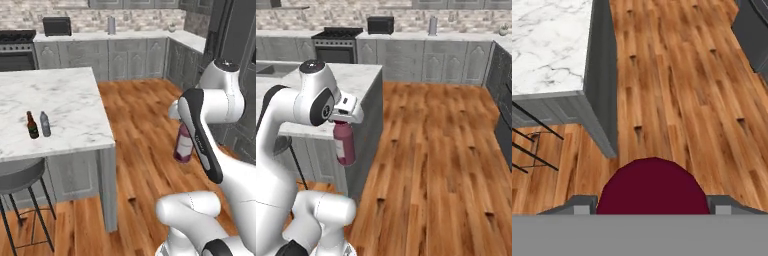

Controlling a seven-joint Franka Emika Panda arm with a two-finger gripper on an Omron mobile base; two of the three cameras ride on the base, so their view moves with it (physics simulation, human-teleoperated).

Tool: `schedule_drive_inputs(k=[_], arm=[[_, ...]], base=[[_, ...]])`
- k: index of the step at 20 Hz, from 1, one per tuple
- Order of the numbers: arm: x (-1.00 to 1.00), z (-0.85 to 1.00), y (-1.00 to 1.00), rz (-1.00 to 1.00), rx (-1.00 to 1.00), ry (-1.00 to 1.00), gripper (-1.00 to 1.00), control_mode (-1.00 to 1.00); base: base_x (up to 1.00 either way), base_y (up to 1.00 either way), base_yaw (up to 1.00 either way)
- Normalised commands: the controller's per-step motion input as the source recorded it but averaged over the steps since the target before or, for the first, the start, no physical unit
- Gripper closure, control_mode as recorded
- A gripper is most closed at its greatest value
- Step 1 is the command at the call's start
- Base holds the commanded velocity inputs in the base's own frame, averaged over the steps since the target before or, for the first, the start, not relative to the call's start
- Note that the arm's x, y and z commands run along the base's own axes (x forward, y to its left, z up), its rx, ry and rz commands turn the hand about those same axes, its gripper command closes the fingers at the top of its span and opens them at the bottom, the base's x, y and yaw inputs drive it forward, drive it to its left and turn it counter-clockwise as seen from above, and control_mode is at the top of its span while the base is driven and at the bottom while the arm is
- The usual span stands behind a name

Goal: Place the drinks on the dining counter in a tight cluster.

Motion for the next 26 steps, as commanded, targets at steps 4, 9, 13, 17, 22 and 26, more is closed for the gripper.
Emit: schedule_drive_inputs(k=[4,9,13,17,22,26], arm=[[0.00,0.00,0.00,0.00,0.00,0.00,1.00,1.00],[0.00,0.00,0.00,0.00,0.00,0.00,1.00,1.00],[0.00,0.00,0.00,0.00,0.00,0.00,1.00,1.00],[0.00,0.00,0.00,0.00,0.00,0.00,1.00,1.00],[0.00,0.00,0.00,0.00,0.00,0.00,1.00,1.00],[0.00,0.00,0.00,0.00,0.00,0.00,1.00,1.00]], base=[[0.34,0.25,0.34],[0.24,0.22,0.33],[0.00,0.36,0.27],[0.25,0.60,0.12],[0.83,0.74,0.02],[0.95,0.64,0.00]])
